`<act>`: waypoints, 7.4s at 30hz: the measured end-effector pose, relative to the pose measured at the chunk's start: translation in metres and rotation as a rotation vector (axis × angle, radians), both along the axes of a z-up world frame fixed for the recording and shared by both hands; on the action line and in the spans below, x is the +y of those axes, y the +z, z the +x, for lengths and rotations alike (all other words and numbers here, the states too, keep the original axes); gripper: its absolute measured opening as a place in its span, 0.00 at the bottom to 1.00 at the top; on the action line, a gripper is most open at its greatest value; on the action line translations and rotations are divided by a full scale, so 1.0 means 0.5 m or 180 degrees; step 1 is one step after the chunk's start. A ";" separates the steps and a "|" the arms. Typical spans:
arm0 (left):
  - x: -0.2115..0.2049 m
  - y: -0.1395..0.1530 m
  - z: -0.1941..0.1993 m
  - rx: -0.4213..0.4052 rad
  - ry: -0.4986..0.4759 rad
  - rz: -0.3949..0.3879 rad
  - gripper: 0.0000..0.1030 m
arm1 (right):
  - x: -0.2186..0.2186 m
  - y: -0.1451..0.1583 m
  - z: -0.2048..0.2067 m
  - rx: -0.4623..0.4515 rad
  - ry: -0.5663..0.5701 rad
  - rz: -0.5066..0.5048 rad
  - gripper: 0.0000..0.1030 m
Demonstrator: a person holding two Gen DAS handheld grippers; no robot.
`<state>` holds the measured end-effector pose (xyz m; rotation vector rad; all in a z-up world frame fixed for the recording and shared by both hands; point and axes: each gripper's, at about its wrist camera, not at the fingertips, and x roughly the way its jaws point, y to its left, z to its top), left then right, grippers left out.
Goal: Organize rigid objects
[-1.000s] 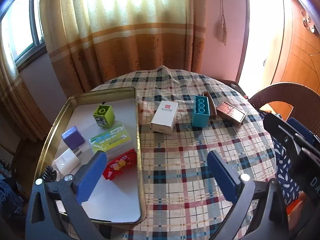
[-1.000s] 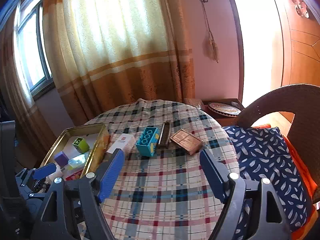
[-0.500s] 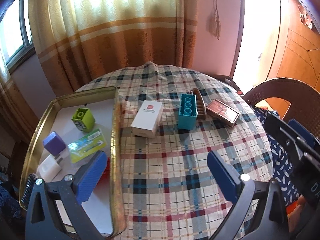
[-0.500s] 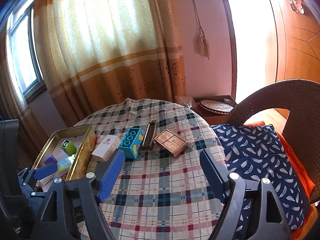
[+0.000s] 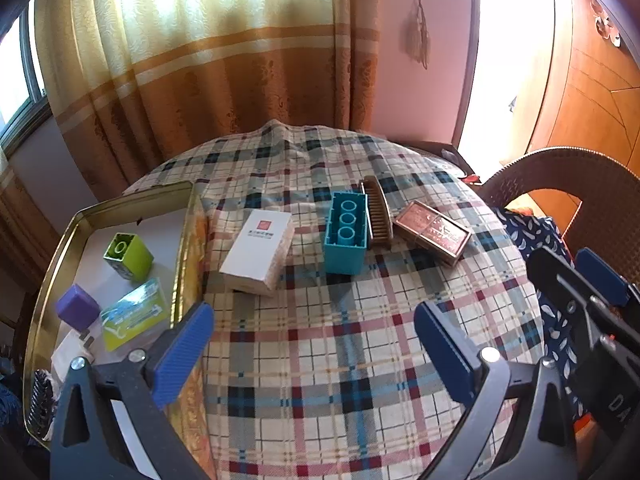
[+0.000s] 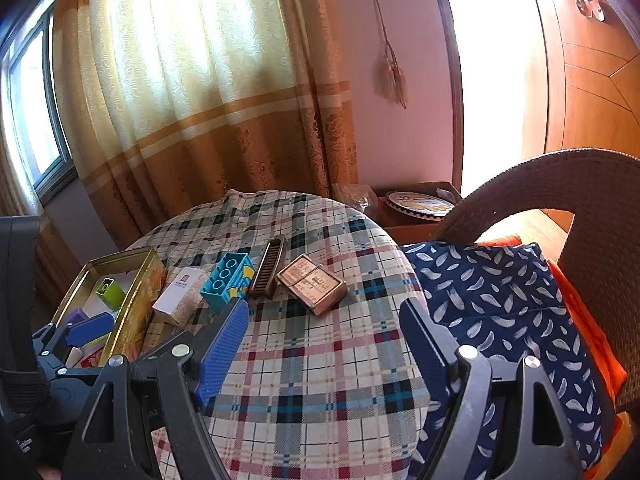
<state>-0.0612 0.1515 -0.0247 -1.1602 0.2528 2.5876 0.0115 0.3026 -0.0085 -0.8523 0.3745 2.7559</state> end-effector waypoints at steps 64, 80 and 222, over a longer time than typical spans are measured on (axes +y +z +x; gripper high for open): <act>0.088 -0.061 -0.152 -0.0330 -0.0358 0.0210 0.29 | 0.067 -0.064 -0.100 -0.0273 0.0276 -0.0035 0.59; 0.038 -0.040 -0.123 -0.0410 -0.0399 0.0268 0.32 | 0.025 -0.104 -0.221 -0.0770 0.0730 0.0222 0.59; -0.465 0.046 -0.093 0.0148 0.0781 0.0456 0.29 | -0.463 0.038 -0.227 -0.0042 0.1458 -0.0108 0.44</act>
